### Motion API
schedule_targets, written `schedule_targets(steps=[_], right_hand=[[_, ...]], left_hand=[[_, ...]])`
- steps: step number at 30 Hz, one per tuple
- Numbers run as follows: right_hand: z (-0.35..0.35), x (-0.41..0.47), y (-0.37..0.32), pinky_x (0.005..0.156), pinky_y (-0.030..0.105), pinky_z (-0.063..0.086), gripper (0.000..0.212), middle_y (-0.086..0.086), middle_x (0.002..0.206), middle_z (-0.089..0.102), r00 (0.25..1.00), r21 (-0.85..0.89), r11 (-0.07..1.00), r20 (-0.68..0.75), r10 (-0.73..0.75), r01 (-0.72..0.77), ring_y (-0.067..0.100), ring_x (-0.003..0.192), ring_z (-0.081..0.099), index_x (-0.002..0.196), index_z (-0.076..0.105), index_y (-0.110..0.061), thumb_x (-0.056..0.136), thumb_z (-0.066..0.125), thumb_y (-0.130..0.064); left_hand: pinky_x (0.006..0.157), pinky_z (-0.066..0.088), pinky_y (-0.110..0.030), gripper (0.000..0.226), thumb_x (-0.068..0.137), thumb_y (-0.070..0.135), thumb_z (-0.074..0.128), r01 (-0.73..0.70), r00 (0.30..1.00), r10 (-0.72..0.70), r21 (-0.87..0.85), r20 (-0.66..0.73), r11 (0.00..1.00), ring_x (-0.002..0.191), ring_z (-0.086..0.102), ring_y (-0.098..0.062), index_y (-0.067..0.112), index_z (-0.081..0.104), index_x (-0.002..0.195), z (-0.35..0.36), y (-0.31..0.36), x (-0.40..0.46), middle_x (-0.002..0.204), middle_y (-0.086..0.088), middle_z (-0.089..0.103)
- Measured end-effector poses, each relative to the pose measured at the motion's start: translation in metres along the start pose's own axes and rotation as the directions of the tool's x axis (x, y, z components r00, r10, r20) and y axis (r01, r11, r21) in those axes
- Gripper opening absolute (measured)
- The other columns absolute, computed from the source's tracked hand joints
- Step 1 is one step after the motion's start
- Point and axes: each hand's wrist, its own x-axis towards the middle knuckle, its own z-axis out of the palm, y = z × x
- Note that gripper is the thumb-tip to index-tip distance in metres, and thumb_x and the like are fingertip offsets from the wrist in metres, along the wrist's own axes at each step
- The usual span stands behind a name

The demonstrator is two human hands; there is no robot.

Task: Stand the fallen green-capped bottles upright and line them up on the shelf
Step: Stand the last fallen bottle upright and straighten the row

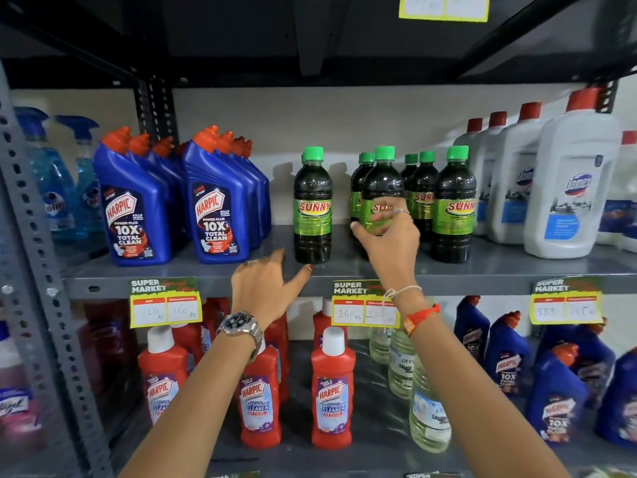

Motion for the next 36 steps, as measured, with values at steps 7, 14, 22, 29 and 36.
schedule_targets(steps=[7, 14, 22, 29, 36], right_hand=[[-0.020, 0.021, 0.028, 0.096, 0.038, 0.043, 0.084, 0.013, 0.128, 0.048, 0.998, -0.224, 0.974, 0.041, 0.048, -0.038, 0.031, 0.119, 0.047, 0.131, 0.040, -0.012, 0.061, 0.085, -0.028], [-0.025, 0.029, 0.040, 0.103, 0.033, 0.039, 0.097, 0.017, 0.135, 0.052, 0.898, -0.147, 0.965, 0.356, 0.258, -0.219, 0.031, 0.127, 0.048, 0.144, 0.022, -0.002, 0.070, 0.082, -0.018], [-0.020, 0.032, 0.040, 0.100, 0.036, 0.044, 0.072, 0.016, 0.123, 0.061, 0.915, -0.175, 0.966, 0.325, 0.238, -0.189, 0.031, 0.118, 0.056, 0.122, 0.046, -0.002, 0.066, 0.085, -0.022], [-0.015, 0.034, 0.041, 0.099, 0.041, 0.047, 0.069, 0.017, 0.120, 0.063, 0.924, -0.182, 0.968, 0.312, 0.222, -0.171, 0.033, 0.114, 0.058, 0.117, 0.046, -0.001, 0.065, 0.086, -0.022], [-0.016, 0.028, 0.042, 0.105, 0.041, 0.042, 0.085, 0.018, 0.129, 0.054, 0.952, -0.182, 0.977, 0.263, 0.157, -0.111, 0.033, 0.125, 0.048, 0.128, 0.043, 0.001, 0.062, 0.087, -0.029]], left_hand=[[0.087, 0.041, -0.035, 0.079, 0.075, 0.037, 0.069, 0.252, 0.952, -0.130, -0.471, 0.276, 0.845, 0.111, 0.053, -0.028, 0.009, 0.029, 0.137, -0.001, 0.021, 0.048, 0.127, -0.010, 0.055], [0.098, 0.041, -0.040, 0.061, 0.063, 0.014, 0.081, 0.440, 0.884, -0.172, -0.647, 0.435, 0.622, 0.107, 0.056, -0.025, 0.006, 0.054, 0.117, 0.014, 0.021, 0.062, 0.119, -0.012, 0.061], [0.098, 0.042, -0.042, 0.065, 0.062, 0.019, 0.082, 0.444, 0.886, -0.212, -0.627, 0.412, 0.640, 0.109, 0.056, -0.025, 0.006, 0.054, 0.118, 0.018, 0.020, 0.063, 0.120, -0.013, 0.061], [0.100, 0.041, -0.044, 0.066, 0.062, 0.017, 0.082, 0.458, 0.879, -0.209, -0.636, 0.429, 0.622, 0.111, 0.055, -0.026, 0.005, 0.052, 0.119, 0.016, 0.020, 0.063, 0.122, -0.014, 0.060], [0.100, 0.041, -0.045, 0.068, 0.060, 0.018, 0.083, 0.460, 0.877, -0.209, -0.631, 0.432, 0.625, 0.111, 0.055, -0.026, 0.005, 0.052, 0.119, 0.016, 0.019, 0.062, 0.123, -0.015, 0.059]])
